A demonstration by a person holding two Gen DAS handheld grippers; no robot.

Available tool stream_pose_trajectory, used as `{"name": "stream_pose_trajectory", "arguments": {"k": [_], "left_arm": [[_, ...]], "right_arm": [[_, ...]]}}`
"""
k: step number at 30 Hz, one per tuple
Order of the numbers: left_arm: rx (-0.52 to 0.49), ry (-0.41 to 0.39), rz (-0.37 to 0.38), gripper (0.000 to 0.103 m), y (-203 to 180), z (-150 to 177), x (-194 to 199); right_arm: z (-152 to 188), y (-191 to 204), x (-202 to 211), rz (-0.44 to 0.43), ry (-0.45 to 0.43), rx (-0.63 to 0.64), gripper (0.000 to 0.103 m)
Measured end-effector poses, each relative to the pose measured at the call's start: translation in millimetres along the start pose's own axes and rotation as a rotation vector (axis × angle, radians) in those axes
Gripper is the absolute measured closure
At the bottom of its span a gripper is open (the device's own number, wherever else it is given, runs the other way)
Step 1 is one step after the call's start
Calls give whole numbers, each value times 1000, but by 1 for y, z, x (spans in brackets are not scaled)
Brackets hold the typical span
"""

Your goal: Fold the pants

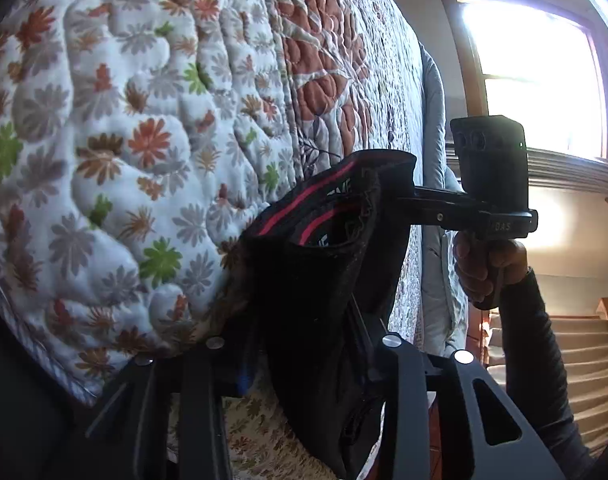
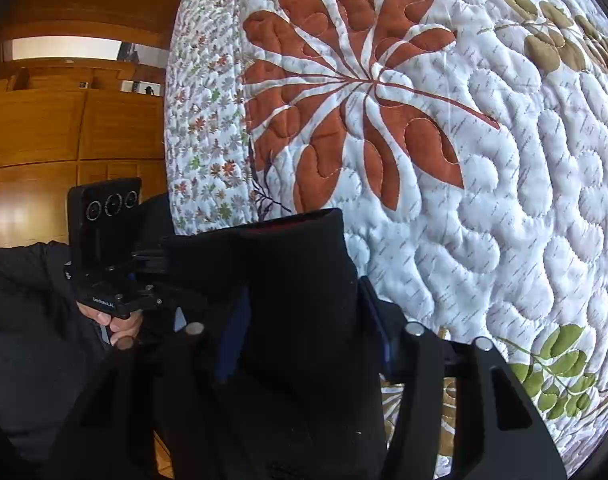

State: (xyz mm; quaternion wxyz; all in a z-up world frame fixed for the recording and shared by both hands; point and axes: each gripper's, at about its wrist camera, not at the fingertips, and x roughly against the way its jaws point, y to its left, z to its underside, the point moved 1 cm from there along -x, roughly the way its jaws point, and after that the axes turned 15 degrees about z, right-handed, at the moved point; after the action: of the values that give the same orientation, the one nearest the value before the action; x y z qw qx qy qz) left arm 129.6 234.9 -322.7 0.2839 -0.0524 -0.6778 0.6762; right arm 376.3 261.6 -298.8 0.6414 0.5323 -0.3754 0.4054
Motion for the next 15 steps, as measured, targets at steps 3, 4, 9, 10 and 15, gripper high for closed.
{"name": "stream_pose_trajectory", "arguments": {"k": [3, 4, 9, 10, 15], "left_arm": [[-29, 6, -5, 80, -6, 1, 3], [-39, 8, -9, 83, -10, 1, 2], [-137, 29, -61, 86, -40, 4, 2], [-155, 33, -66, 87, -46, 5, 2], [-287, 58, -108, 87, -91, 19, 1]], "right_arm": [[3, 5, 8, 28, -11, 12, 67], [6, 8, 14, 43, -18, 15, 69], [18, 23, 38, 117, -55, 24, 71], [20, 25, 41, 128, -61, 24, 71], [37, 42, 71, 208, -106, 28, 72]]}}
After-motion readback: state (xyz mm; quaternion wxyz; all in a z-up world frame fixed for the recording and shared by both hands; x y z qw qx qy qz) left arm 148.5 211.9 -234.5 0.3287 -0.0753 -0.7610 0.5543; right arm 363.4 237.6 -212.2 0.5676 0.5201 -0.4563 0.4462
